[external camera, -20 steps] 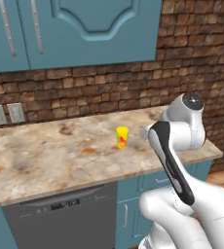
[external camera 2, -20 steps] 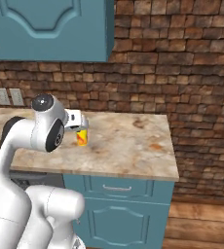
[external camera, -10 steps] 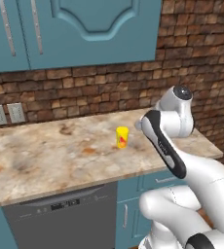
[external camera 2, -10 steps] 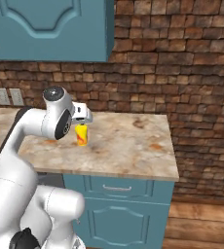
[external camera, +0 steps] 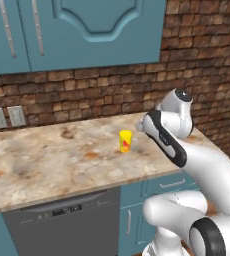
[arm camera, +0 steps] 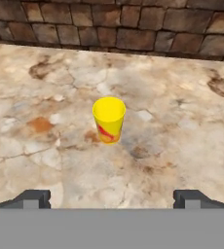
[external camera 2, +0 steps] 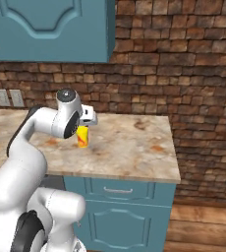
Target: Place the pitcher and cup on the dining counter for serving.
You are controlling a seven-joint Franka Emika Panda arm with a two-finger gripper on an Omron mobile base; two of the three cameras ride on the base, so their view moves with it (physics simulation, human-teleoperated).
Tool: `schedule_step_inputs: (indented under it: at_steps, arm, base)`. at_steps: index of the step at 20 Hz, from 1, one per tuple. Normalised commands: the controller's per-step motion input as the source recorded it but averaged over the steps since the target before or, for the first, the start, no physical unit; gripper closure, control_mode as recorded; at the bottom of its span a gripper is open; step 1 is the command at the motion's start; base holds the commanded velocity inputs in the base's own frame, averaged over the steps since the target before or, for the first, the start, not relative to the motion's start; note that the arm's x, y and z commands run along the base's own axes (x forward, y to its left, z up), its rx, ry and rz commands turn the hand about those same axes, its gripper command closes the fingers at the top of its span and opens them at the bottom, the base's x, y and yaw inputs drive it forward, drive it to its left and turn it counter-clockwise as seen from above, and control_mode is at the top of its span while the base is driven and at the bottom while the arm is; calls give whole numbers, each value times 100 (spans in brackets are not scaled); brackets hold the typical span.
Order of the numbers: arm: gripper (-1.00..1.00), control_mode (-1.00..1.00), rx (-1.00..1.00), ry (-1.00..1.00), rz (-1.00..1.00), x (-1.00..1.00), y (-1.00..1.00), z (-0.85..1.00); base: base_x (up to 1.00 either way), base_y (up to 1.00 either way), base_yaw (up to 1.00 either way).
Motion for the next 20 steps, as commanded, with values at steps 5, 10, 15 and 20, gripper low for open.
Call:
schedule_step_inputs:
  at_steps: [5, 10, 15, 20]
  arm:
    - [-100, -100, 0, 3, 0, 35, 0, -40]
    - [-100, -100, 0, 4, 0, 40, 0, -29]
    - [-100, -100, 0, 6, 0, 39, 0, -17]
    - [-100, -100, 0, 8, 0, 34, 0, -15]
  base:
    - [0, 0, 0]
    - [0, 0, 0]
    - [0, 0, 0]
    - [0, 0, 0]
